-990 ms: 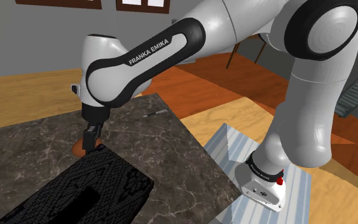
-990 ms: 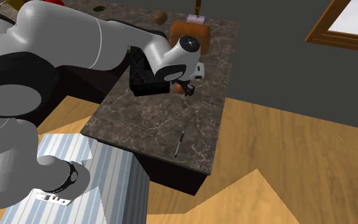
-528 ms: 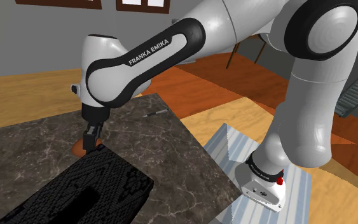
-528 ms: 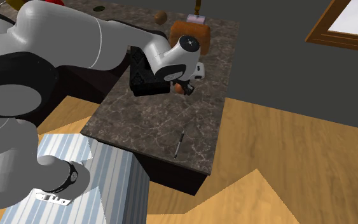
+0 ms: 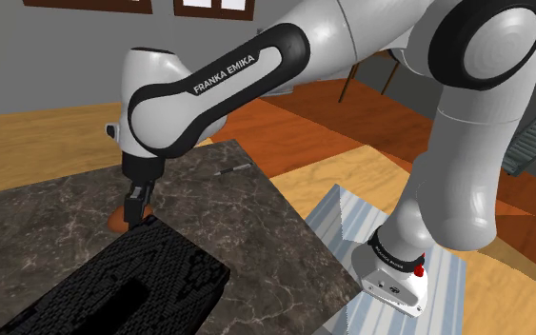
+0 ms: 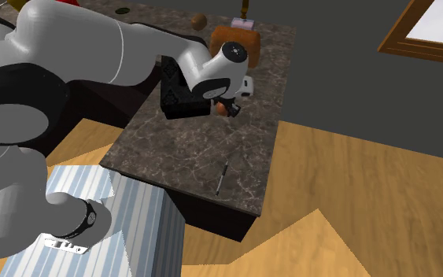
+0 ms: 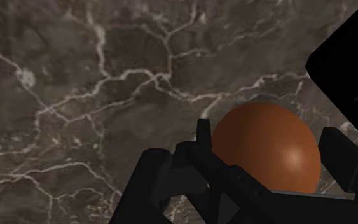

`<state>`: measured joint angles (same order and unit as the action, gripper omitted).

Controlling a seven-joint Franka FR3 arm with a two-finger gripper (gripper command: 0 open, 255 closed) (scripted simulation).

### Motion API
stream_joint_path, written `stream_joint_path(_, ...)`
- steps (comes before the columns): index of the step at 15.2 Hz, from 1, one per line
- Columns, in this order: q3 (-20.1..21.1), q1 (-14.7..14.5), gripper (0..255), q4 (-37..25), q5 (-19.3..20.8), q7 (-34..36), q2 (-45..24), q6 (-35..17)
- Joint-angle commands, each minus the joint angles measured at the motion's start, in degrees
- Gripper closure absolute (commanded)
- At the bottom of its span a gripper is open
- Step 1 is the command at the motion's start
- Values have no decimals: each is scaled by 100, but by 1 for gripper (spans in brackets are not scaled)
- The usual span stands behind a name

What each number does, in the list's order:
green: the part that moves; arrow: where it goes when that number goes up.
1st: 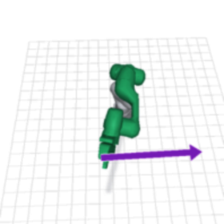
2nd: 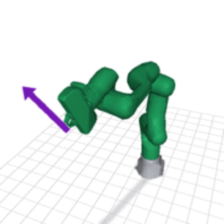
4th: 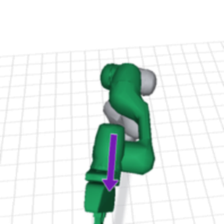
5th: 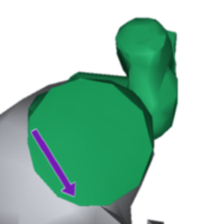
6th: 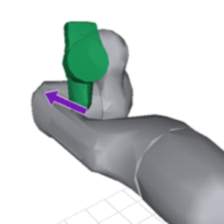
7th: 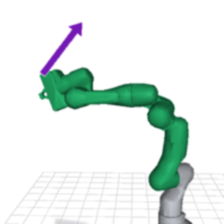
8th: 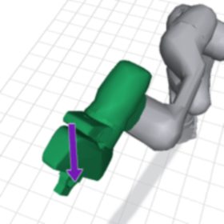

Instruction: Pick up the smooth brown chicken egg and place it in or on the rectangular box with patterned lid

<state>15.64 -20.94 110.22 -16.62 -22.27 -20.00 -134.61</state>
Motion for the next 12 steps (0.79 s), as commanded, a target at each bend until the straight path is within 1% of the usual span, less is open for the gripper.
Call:
stream_joint_path(1, 1, 3, 255, -37, 5, 32, 74, 107)
stream_joint_path(12, -1, 38, 255, -356, 38, 215, 487, 815)
